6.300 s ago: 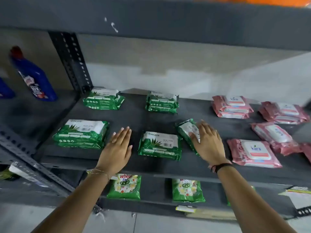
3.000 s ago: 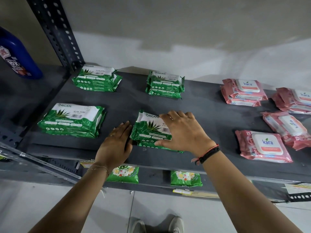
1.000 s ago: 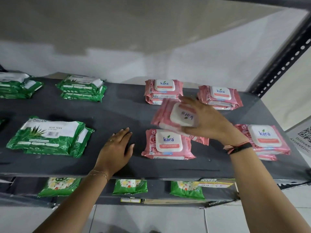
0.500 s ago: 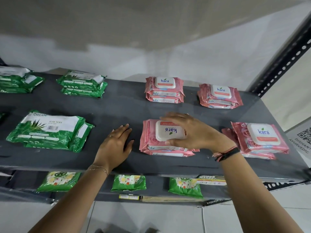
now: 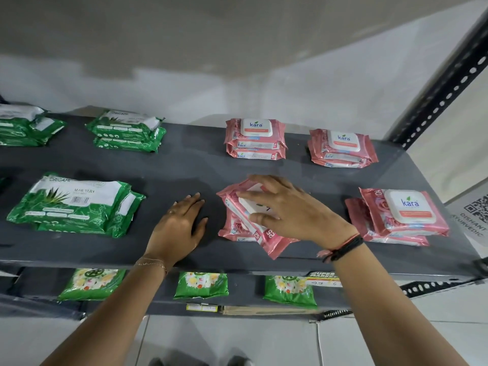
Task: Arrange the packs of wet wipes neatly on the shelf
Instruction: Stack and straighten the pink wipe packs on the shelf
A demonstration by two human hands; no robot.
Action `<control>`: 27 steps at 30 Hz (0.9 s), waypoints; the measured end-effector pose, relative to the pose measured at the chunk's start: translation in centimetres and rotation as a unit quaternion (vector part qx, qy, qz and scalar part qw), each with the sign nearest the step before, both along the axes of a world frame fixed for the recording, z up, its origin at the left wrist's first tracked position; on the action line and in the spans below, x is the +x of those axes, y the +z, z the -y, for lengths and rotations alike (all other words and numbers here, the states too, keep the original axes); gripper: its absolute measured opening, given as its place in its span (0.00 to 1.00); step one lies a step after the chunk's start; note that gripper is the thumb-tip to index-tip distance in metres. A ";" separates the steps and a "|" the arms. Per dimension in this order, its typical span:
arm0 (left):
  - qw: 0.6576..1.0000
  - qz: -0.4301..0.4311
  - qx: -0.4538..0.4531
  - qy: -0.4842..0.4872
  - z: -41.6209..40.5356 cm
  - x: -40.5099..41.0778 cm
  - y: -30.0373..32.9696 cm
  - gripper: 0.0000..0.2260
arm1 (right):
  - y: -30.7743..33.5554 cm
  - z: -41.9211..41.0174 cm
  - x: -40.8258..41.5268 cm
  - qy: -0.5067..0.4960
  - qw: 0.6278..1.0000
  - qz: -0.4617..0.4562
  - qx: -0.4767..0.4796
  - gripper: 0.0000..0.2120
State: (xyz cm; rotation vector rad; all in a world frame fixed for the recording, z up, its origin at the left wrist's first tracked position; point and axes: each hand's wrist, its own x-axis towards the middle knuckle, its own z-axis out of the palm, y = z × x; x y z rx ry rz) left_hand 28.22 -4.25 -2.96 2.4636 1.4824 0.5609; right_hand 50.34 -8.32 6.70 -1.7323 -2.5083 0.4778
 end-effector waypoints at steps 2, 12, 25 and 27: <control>1.000 0.005 -0.005 0.003 0.0 0.0 0.0 0.18 | -0.1 0.0 -0.3 -0.013 1.000 -0.023 -0.010 0.21; 1.000 0.012 0.007 -0.005 -0.1 -0.1 -0.1 0.16 | -0.3 -0.3 -2.8 -0.209 0.967 0.097 0.106 0.22; 1.000 0.010 0.003 -0.003 -0.1 0.0 -0.1 0.16 | 1.4 0.3 1.3 0.047 0.986 0.162 -0.015 0.43; 1.000 0.012 0.009 0.000 -0.2 0.0 -0.2 0.16 | 1.4 0.3 1.5 0.024 0.988 0.155 0.011 0.38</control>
